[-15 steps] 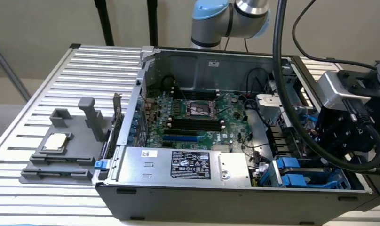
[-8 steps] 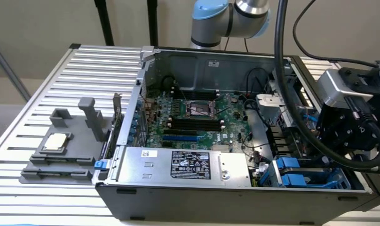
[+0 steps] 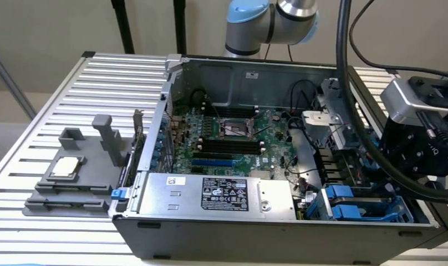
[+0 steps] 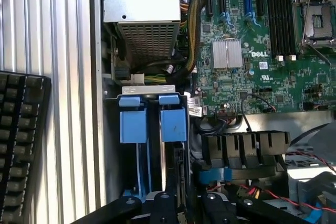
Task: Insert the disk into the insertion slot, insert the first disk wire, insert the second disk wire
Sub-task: 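Insert the first disk wire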
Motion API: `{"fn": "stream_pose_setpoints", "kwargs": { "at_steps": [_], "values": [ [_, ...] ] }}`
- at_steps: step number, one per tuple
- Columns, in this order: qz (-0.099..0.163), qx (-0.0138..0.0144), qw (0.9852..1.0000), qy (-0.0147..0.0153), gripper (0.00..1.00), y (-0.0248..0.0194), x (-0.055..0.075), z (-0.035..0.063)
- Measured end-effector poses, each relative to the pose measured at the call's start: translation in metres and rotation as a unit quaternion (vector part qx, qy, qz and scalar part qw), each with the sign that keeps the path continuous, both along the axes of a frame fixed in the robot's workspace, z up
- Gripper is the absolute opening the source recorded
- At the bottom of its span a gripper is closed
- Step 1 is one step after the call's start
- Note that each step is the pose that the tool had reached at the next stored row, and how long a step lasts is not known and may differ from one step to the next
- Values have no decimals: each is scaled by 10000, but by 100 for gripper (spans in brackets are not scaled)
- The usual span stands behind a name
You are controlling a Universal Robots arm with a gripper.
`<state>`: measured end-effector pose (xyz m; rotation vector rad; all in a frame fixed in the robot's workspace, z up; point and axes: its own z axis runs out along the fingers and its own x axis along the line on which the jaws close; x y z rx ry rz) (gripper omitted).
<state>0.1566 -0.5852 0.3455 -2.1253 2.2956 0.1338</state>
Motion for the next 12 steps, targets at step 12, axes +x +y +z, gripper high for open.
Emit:
{"fn": "stream_pose_setpoints", "kwargs": {
  "at_steps": [12],
  "values": [
    [112,0,9999,54,25,-40,131,48]
  ]
}}
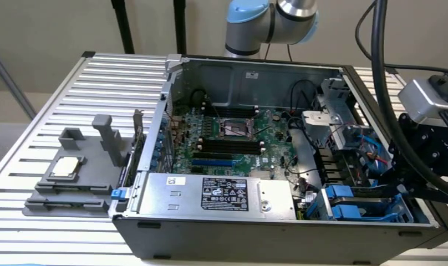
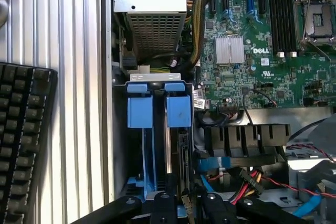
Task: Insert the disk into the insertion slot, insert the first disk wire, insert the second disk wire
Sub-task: 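Insert the first disk wire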
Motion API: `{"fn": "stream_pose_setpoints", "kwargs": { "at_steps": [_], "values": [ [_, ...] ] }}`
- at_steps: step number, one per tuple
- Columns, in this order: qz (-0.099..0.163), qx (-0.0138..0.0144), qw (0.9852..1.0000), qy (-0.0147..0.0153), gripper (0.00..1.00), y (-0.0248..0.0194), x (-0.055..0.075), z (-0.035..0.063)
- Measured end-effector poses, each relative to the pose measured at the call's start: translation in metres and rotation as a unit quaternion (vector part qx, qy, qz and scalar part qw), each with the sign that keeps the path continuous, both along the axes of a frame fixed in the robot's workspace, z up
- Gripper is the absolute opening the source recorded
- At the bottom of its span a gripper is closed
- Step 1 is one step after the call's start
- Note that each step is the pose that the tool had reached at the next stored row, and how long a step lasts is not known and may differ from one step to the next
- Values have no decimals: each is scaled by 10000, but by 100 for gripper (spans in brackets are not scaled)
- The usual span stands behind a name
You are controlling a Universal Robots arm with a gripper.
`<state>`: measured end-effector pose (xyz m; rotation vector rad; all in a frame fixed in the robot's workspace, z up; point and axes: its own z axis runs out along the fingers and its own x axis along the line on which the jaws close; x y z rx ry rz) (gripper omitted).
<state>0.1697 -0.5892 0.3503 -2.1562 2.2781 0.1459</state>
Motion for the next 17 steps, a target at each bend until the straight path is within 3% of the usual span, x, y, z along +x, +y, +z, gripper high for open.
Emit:
{"fn": "stream_pose_setpoints", "kwargs": {
  "at_steps": [5,10,17],
  "values": [
    [247,-1,9997,2,25,-1,8,-1],
    [593,2,9982,1,25,0,9,-10],
    [820,23,9966,0,25,7,18,-29]
  ]
}}
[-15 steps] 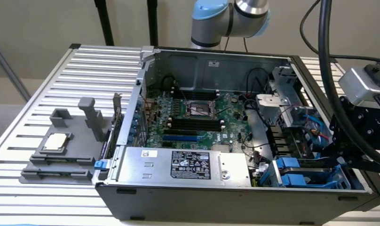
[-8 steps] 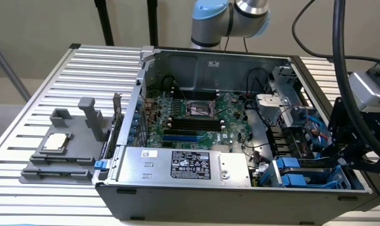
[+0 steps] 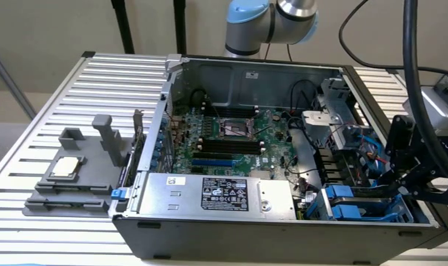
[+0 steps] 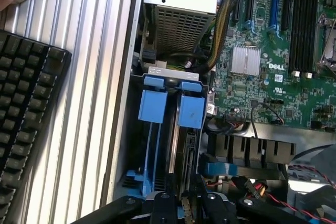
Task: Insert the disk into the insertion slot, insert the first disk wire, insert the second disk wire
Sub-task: 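Insert the first disk wire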
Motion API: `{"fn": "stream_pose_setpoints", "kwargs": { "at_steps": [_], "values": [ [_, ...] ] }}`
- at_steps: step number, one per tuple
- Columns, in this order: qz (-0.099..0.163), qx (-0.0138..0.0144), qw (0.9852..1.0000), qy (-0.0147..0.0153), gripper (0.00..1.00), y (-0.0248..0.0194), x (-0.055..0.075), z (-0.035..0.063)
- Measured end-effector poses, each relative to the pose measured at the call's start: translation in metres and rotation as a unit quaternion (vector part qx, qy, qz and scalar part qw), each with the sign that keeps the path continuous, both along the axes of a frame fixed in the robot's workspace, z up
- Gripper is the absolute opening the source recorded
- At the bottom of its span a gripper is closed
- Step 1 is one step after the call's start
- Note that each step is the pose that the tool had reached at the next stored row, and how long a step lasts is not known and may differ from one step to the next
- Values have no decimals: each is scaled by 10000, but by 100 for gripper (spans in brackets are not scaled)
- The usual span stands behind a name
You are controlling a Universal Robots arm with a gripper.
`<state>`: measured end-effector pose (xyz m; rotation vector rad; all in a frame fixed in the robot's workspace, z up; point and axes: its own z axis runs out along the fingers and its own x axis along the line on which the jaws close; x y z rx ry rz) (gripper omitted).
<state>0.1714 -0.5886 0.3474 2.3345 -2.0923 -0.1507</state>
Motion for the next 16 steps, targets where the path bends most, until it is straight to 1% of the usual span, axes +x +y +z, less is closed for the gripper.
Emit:
{"fn": "stream_pose_setpoints", "kwargs": {
  "at_steps": [3,4,5,9,14,16],
  "values": [
    [66,9,10000,0,25,8,2,-11],
    [85,11,10000,0,23,14,3,-13],
    [101,12,9999,0,16,18,3,-16],
    [130,13,9999,0,16,48,3,-17],
    [130,13,9999,8,16,112,-25,-8],
    [116,14,9999,10,16,117,-50,-9]
  ]
}}
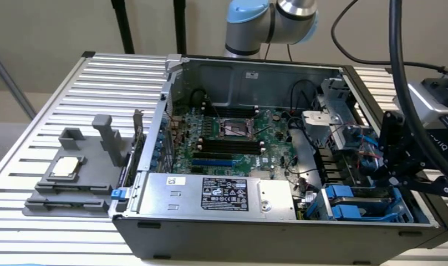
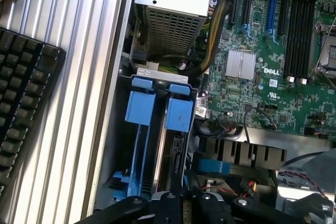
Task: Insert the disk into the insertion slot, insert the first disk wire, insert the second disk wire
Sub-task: 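Insert the first disk wire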
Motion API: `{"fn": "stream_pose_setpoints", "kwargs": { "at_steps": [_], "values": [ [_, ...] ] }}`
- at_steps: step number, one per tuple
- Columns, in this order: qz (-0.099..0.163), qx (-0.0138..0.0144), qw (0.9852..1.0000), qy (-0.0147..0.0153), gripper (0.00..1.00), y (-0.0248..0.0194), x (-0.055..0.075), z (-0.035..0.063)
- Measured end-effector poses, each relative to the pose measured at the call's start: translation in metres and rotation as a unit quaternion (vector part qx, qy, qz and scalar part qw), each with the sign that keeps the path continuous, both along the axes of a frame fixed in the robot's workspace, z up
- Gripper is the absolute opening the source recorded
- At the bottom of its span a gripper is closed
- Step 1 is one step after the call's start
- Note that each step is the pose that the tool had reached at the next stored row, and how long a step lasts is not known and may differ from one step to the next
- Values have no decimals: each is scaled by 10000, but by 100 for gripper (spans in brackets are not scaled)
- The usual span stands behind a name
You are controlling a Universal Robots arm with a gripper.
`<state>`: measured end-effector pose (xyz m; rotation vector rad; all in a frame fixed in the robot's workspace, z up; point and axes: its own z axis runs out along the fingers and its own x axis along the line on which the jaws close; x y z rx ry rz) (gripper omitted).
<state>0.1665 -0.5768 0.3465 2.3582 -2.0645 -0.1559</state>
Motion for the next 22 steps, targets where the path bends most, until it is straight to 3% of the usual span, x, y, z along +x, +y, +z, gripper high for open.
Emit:
{"fn": "stream_pose_setpoints", "kwargs": {
  "at_steps": [16,22],
  "values": [
    [-298,0,9996,25,16,-2,-120,0],
    [-482,-3,9988,67,16,-2,-136,1]
  ]
}}
